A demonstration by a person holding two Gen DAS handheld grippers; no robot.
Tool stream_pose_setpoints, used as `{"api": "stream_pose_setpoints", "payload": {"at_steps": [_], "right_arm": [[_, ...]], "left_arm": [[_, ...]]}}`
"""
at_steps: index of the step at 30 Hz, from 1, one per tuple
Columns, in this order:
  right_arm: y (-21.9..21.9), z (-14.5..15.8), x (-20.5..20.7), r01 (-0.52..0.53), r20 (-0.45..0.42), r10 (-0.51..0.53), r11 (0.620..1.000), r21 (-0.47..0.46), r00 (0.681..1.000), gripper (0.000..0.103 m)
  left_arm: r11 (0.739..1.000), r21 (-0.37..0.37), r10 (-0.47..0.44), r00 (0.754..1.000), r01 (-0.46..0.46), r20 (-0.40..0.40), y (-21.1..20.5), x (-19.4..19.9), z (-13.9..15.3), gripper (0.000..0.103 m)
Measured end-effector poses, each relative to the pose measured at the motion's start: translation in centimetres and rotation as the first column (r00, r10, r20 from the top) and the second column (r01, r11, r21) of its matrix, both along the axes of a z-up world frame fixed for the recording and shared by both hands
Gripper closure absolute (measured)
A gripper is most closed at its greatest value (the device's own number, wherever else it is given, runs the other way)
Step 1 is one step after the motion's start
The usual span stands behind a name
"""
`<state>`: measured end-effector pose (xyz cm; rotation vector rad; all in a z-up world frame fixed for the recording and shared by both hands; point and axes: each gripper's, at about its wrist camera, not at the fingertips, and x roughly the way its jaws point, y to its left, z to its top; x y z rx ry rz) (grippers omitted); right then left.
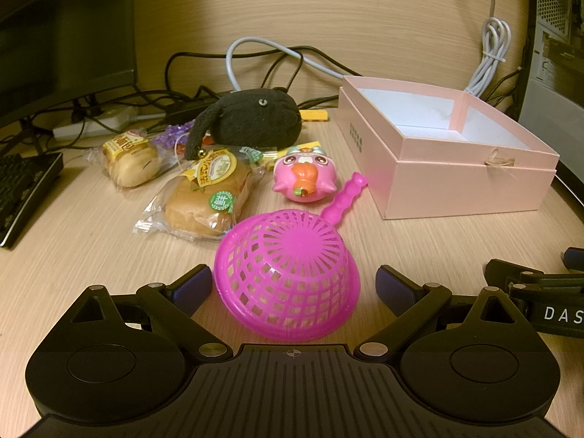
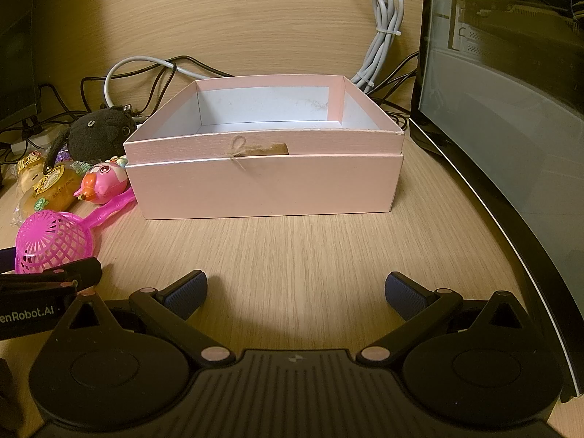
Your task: Organize objects
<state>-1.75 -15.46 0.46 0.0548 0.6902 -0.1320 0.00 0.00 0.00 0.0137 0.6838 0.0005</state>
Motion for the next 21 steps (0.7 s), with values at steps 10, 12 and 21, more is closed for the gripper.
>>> {"api": "stream_pose_setpoints", "payload": {"at_steps": [10,12,21], "right_arm": [[-0.9,0.5,0.2,-0.045,-0.037,0.046,0.999,0.021,0.998,0.000],[-0.9,0.6,0.2,-0.062,-0.054,0.063,0.998,0.019,0.997,0.000],[-1.0,0.7,0.5,-0.101,-0.081,0.102,0.995,0.015,0.992,0.000]], "left_arm": [[1.000,0.009,-0.003,1.000,0.003,-0.001,0.0,0.0,0.0,0.004],[0.999,0.039,-0.014,1.000,0.014,0.003,0.0,0.0,0.1,0.005],[0.992,0.111,-0.059,0.998,0.057,0.008,0.7,0.2,1.2,0.005]]}}
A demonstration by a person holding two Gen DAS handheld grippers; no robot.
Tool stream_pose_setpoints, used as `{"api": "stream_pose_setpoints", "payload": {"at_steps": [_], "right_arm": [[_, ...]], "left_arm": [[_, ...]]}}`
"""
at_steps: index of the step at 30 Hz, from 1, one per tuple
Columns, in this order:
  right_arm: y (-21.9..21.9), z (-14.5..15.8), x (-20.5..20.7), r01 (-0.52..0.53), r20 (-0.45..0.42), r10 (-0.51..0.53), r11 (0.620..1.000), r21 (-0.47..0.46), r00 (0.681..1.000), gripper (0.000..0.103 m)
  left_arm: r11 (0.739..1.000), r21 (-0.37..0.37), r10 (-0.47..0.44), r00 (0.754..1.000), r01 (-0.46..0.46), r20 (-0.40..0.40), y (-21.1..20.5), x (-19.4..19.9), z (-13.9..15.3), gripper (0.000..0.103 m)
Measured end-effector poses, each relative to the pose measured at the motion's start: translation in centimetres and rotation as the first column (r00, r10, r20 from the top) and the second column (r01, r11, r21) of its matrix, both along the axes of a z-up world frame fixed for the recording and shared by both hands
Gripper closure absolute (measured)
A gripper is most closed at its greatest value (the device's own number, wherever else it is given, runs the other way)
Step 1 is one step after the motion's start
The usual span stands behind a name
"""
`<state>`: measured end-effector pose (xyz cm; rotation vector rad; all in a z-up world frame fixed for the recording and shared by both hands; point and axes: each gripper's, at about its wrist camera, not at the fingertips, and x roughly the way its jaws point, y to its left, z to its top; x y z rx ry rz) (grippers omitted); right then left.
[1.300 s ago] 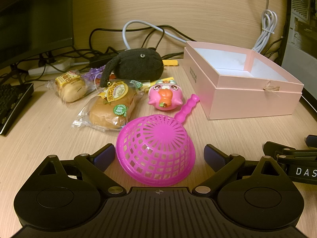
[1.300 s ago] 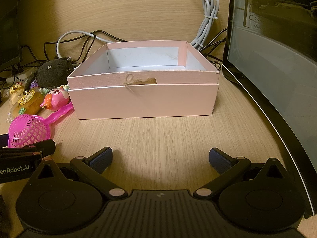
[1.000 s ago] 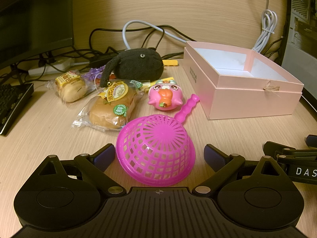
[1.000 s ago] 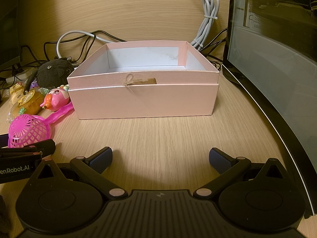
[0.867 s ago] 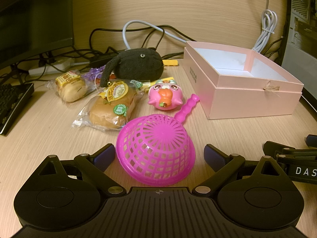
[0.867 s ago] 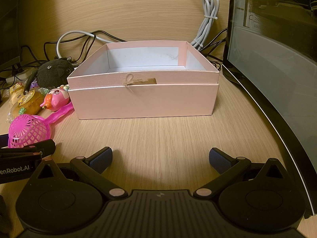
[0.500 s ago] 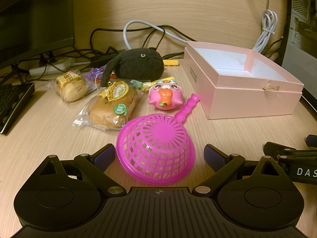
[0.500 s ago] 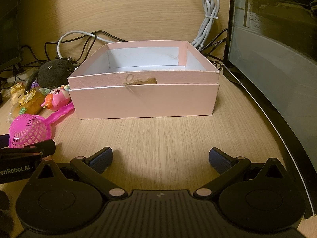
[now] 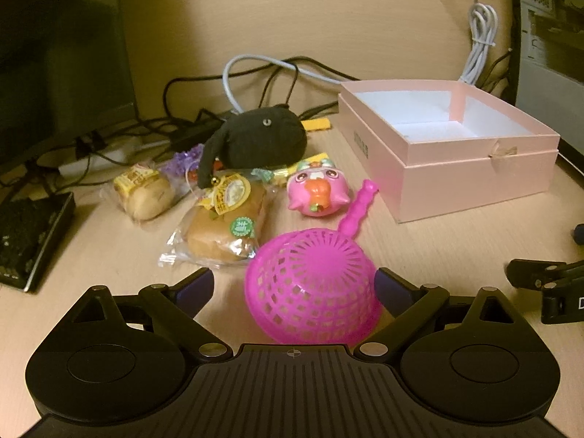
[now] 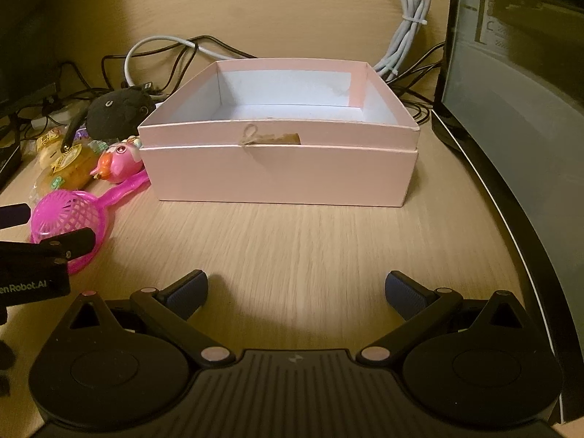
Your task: Organize objects
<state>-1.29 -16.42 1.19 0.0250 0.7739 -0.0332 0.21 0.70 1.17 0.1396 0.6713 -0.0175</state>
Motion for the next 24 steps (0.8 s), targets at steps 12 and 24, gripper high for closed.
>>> {"api": "stream_pose_setpoints", "payload": {"at_steps": [12,24], "right_arm": [[-0.7,1.1,-1.1,0.001,-0.036,0.001,0.998,0.059,0.999,0.000],[8.9,6.1,-3.8,-0.216,0.097,0.235,0.961,-0.172,0.967,0.000]], "left_arm": [[0.995,-0.028,-0.097,0.995,0.098,0.031,0.0,1.2,0.6,0.030],[0.975,-0.216,-0.061,0.997,0.052,-0.036,8.9,-3.9,4.4,0.031]]}}
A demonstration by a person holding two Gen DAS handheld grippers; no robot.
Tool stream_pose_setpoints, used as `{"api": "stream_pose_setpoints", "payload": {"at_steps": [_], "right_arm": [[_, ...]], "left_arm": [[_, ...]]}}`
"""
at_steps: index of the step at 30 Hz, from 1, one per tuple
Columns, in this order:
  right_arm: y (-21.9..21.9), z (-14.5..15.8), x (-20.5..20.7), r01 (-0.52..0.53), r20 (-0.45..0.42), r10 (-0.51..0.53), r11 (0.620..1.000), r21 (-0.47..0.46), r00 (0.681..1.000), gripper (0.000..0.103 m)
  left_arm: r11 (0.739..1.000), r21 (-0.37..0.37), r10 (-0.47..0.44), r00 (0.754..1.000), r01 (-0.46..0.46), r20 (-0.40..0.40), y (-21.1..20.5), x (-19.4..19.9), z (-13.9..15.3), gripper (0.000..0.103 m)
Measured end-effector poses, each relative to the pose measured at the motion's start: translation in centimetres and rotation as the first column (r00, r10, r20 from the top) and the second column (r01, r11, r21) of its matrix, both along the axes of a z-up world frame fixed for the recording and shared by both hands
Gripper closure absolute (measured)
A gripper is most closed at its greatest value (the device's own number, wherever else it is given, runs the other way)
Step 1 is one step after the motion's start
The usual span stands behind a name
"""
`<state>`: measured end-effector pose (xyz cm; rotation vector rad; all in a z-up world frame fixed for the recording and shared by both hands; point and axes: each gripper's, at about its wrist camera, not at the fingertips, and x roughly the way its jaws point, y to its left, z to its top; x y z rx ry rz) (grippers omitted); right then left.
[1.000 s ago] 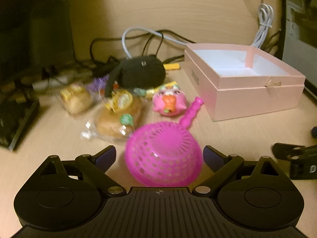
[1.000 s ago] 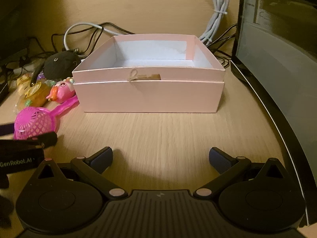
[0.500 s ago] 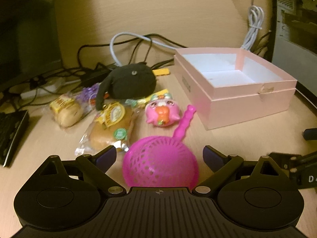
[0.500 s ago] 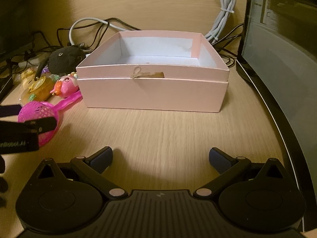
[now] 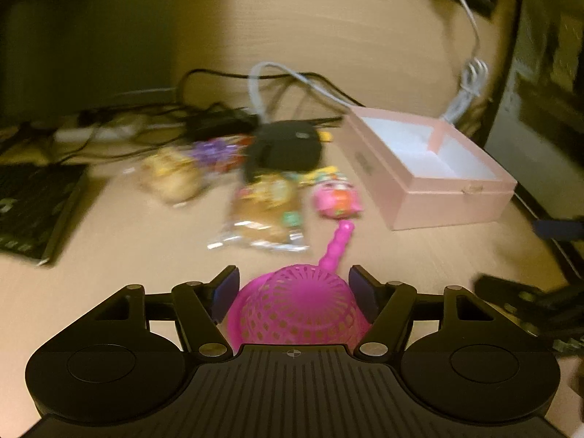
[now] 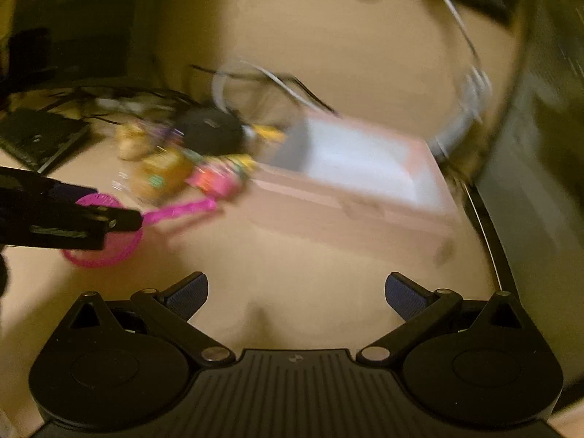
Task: Organize objects
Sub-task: 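Carry pink scoop into pink box with left tool while right tool carries bread packet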
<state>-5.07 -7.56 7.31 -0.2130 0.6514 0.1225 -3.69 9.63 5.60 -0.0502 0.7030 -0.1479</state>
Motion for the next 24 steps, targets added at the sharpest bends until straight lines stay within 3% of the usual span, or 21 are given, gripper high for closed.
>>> {"api": "stream_pose_setpoints", "payload": {"at_steps": [6,9,13,15,17,19,24], "right_arm": [[8.0,0.6,6.4,-0.085,-0.071,0.094,0.989,0.122,0.993,0.000],[11.6,0.3,10.3,-0.053,-0.099,0.064,0.992,0.111,0.993,0.001],[14.7,-1.2,15.2,0.034,-0.216,-0.008,0.993,0.117,0.976,0.005],[15.6,-2.3,16.4,0.087,-0.257,-0.065,0.993,0.075,0.964,0.012],[15.9,-3.1,16.8,0.112,-0.301,-0.090,0.992,0.054,0.949,0.044],[15.9,-2.4,16.0,0.085,-0.319,-0.057,0.993,0.076,0.946,0.049],[13.7,0.5,10.5,-0.043,-0.316,0.077,0.993,0.111,0.946,0.050]], "left_arm": [[0.985,-0.056,0.161,0.986,-0.163,-0.036,9.3,-2.1,1.8,0.032],[0.974,-0.101,0.203,0.979,-0.204,-0.019,12.7,-2.8,2.6,0.032],[0.965,-0.137,0.230,0.973,-0.223,0.034,15.5,-3.1,3.4,0.032],[0.963,-0.167,0.222,0.974,-0.212,0.042,16.5,-2.9,3.4,0.032],[0.964,-0.182,0.206,0.978,-0.194,0.045,16.8,-2.2,3.3,0.032],[0.968,-0.183,0.185,0.982,-0.174,0.045,16.5,-1.8,3.4,0.032],[0.980,-0.182,0.087,0.995,-0.076,0.056,14.1,-1.8,4.6,0.032]]}}
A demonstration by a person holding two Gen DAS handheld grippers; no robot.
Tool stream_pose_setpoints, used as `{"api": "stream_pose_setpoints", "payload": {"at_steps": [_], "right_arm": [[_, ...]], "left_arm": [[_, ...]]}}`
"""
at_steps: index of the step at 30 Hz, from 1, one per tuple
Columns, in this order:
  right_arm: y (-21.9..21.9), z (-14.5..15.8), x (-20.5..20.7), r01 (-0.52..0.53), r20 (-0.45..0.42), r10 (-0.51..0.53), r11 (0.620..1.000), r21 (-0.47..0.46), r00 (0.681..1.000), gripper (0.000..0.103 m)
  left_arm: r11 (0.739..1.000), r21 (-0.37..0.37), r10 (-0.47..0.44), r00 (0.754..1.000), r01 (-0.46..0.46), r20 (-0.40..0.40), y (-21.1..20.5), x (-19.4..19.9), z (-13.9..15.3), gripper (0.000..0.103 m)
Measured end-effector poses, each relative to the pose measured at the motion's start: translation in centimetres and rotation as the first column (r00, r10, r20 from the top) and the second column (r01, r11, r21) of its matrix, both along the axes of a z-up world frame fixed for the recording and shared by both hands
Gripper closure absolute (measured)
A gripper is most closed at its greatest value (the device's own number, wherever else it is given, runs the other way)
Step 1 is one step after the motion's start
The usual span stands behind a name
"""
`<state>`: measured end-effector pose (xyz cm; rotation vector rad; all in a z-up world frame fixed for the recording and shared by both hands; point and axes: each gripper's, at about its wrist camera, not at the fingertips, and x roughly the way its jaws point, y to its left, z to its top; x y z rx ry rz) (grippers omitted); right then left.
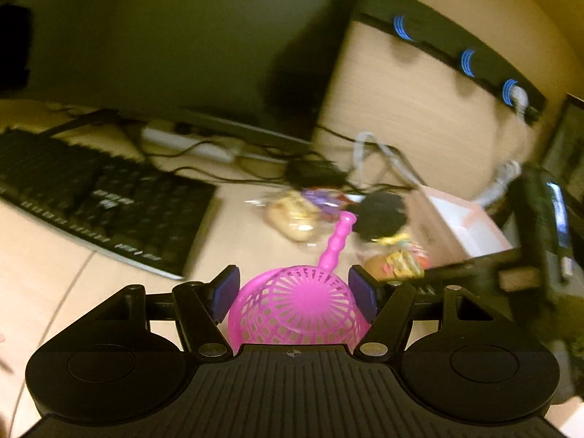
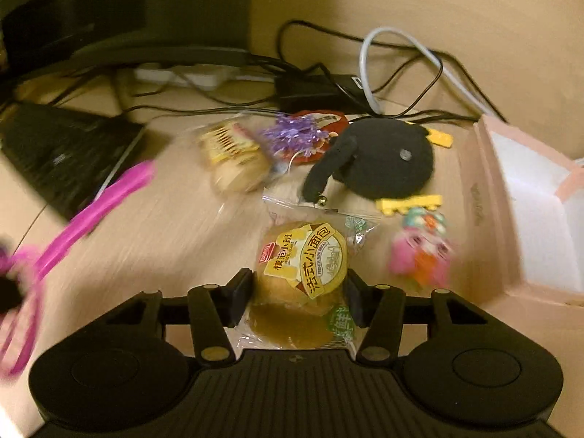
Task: Organize objects
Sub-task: 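Carry pink scoop into pink box with left tool while right tool carries bread packet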
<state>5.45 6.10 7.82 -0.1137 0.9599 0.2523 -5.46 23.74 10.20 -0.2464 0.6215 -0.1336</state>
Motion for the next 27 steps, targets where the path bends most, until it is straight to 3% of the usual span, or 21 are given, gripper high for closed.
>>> {"api": "stream_pose_setpoints", "payload": {"at_steps": [5,9,17,21,23,25,27], "right_arm": [[-6.0,1.9,-6.1,-0.030,0.021,0.030,0.999,-0.031,0.999,0.050],[-11.9,3.1,-10.3,0.042,0.122,-0.028,0.993,-0.111,0.992,0.050],[-20.7,3.7,-13.6,0.227,0.170,-0.221,0.974,-0.017,0.961,0.050],[-22.7,3.3,-15.1,0.278,0.180,-0.276,0.960,0.013,0.944,0.050],[-23.2,3.2,-15.6,0.294,0.180,-0.294,0.955,0.027,0.939,0.050],[-23.7,2.9,-16.1,0.301,0.176,-0.303,0.953,0.041,0.936,0.050],[-24.0,2.8,-16.3,0.300,0.178,-0.302,0.953,0.043,0.936,0.050]], "left_arm": [[0.992,-0.038,-0.122,0.993,0.121,-0.005,-4.2,-0.7,0.9,0.032],[0.976,-0.063,-0.205,0.978,0.207,0.039,-8.8,0.0,2.5,0.032],[0.963,-0.043,-0.261,0.957,0.268,0.124,-21.5,9.2,5.8,0.032],[0.971,-0.113,-0.193,0.969,0.211,0.157,-26.8,14.4,6.3,0.031],[0.978,-0.107,-0.165,0.979,0.178,0.118,-28.8,17.0,5.1,0.031],[0.983,-0.083,-0.165,0.986,0.166,0.027,-30.5,19.4,2.9,0.031],[0.982,-0.115,-0.150,0.989,0.147,-0.017,-30.5,20.4,1.1,0.032]]}}
